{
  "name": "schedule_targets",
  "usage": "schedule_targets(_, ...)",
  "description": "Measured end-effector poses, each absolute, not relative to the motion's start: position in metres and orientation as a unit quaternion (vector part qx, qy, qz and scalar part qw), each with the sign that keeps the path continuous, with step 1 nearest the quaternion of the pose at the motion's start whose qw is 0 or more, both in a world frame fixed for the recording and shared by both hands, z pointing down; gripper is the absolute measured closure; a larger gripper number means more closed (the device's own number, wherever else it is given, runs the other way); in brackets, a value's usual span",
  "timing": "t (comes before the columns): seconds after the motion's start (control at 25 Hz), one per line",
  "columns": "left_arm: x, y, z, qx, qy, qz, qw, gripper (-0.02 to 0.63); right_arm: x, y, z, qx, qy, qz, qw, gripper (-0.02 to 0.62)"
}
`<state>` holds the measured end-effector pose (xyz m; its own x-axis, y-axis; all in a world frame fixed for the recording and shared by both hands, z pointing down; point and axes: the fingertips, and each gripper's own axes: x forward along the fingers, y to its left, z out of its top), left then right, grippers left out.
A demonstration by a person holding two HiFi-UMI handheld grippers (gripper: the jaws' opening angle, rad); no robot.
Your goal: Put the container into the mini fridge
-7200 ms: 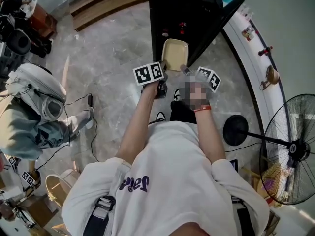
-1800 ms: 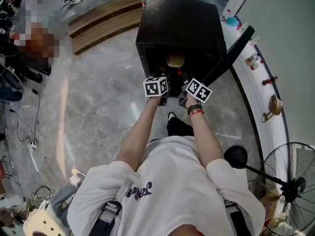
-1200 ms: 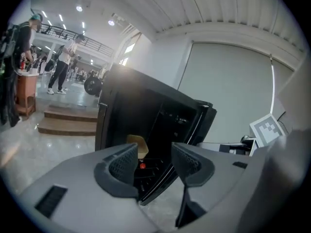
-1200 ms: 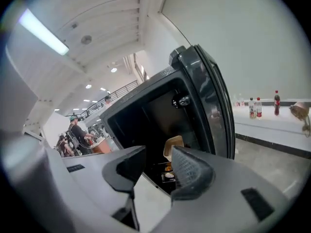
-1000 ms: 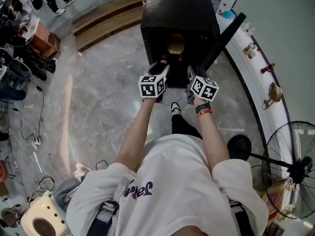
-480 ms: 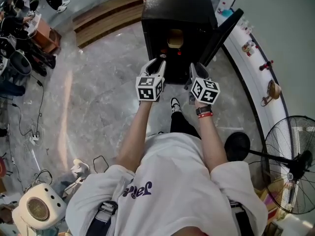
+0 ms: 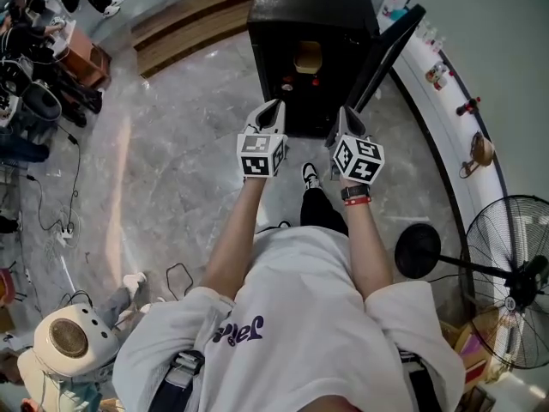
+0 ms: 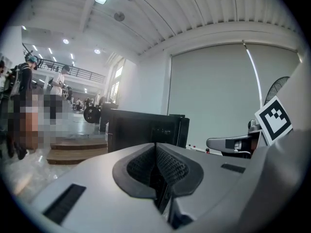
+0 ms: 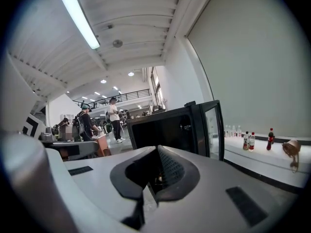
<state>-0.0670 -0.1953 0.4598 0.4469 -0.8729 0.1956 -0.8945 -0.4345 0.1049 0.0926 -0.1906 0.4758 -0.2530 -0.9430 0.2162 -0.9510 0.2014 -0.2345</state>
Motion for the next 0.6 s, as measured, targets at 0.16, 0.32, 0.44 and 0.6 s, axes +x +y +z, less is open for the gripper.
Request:
schedule_targets(0.16,-0.062,-0.187,0.455,0.85,-0.517,0.056,0.085,0.584,0.091,-0.182,0.47,0.61,-0.777,0.152,0.012,0.581)
schedule_targets(0.32,-0.056,-0.18,0.453,0.853,-0.514,0.05,0.079,0.584,0.091,-0.176,0.464,0.608,-0.781,0.144,0.006,0.581)
schedule_targets(0.44,-0.055,-0.177,0.452,0.853,-0.513,0.042,0.085,0.586,0.095,-0.171,0.466,0.611,-0.778,0.143,0.008,0.581)
schedule_targets(0.6,-0.051,-0.171,0.452,0.852,-0.513,0.03,0.096,0.584,0.1,-0.163,0.47,0.609,-0.78,0.142,0.01,0.581)
